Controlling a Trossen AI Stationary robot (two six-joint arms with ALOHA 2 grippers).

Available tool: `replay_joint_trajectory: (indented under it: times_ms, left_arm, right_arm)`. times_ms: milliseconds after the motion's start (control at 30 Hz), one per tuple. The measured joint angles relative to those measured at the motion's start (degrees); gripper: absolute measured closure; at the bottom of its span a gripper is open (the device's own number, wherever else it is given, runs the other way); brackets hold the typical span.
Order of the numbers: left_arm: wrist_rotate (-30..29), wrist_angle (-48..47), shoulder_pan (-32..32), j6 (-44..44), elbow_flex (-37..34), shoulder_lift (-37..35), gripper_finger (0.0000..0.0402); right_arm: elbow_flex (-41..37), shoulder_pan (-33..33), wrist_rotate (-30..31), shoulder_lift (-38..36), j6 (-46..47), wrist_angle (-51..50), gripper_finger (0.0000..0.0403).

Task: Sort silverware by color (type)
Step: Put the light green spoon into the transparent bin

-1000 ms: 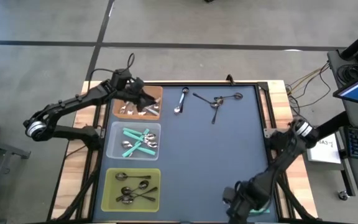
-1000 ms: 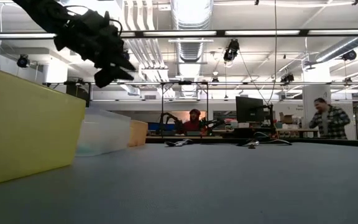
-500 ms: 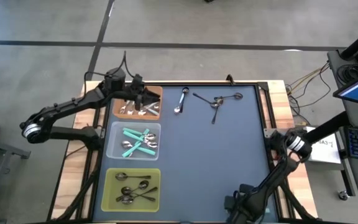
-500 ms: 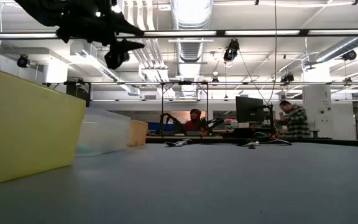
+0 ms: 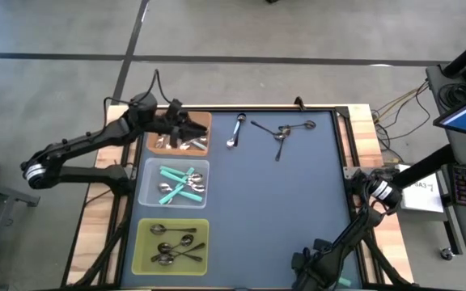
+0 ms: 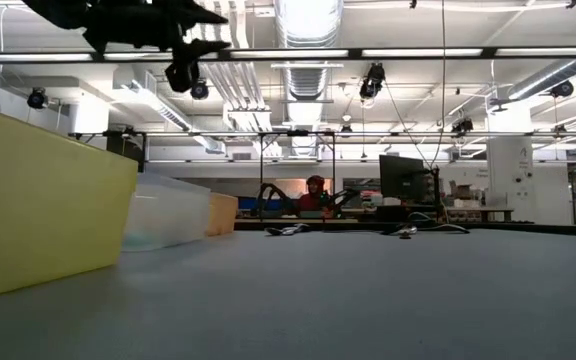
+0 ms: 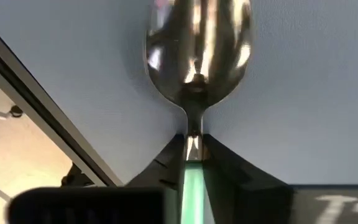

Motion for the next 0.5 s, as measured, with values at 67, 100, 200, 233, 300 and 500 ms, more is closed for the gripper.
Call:
replay_joint_trajectory:
  times_ms: [67,100,200,233,300,500]
  left_arm:
    - [1.86,-0.02,-0.97,-0.02,0.00,-1.26,0.0260]
    - [2.80,0.00,-1.45,-0.02,0.00,-1.93,0.0260]
    - [3.40,-0.93,-2.78,0.25,0.00,-4.03,0.0260]
    - [3.44,-1.69,-3.06,0.26,0.00,-4.69,0.0260]
    - [3.32,-4.19,-3.39,0.25,0.00,-5.96,0.0260]
    - [-1.02,-19.73,-3.97,6.67,-0.06,-7.85,0.0260]
  right_arm:
    - [-0.04,-0.15,0.17,-0.45,0.34,0.02,0.0379]
    - [-0.04,-0.23,0.31,-0.67,0.36,0.02,0.0382]
    - [-0.07,-0.31,1.26,-1.46,0.20,-0.07,0.0383]
    - [-0.07,-0.39,1.89,-1.80,0.17,-0.15,0.0383]
    - [-0.10,-0.64,3.55,-2.51,0.24,-0.73,0.0384]
    - [-0.25,-3.07,17.44,-4.28,-1.66,-1.80,0.0384]
